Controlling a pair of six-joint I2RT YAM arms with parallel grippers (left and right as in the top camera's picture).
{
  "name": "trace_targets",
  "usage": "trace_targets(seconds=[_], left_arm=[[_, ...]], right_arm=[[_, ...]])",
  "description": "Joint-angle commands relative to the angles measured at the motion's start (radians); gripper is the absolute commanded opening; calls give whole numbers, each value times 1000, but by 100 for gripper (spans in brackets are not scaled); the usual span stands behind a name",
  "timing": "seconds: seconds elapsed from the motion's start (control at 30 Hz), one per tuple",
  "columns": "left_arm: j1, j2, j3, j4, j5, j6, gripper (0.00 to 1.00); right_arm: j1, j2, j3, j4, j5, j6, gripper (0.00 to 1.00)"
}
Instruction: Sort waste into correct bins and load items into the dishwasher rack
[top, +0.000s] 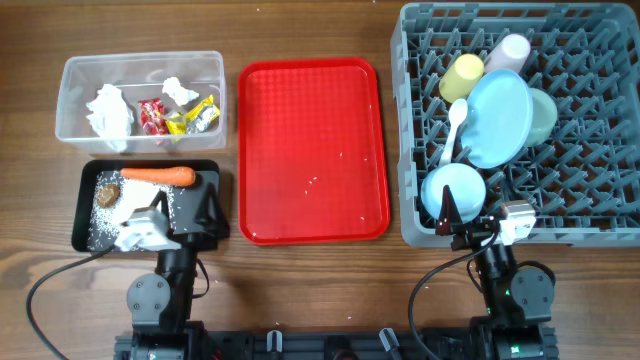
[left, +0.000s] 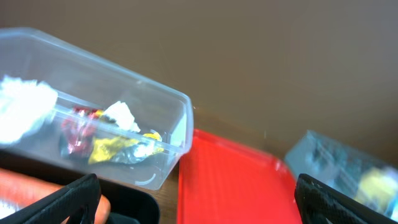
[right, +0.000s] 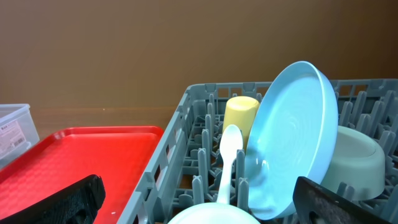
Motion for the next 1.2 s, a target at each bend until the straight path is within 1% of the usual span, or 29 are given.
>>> trace_targets(seconds=[0.0,0.03,0.17,0.27,0.37,0.53,1.17], left_arm=[[6,-12,-6,-27,139,319,100],[7,-12,-6,-47,138,354,100],[8,-12,-6,-45,134,356,100],[7,-12,-6,-48,82,356,100],[7,-12,-6,-49,71,356,100],[-24,-12,-6,-52,71,356,100],[-24,-12,-6,-52,71,356,100]], right_arm=[[-4,-10,-1,3,14,12,100],[-4,-10,-1,3,14,13,100],[-4,-10,-1,3,14,13,100],[-4,-10,-1,3,14,13,100],[-4,-10,-1,3,14,13,100],[-4,-10,-1,3,14,13,100],[-4,-10,-1,3,14,13,100]])
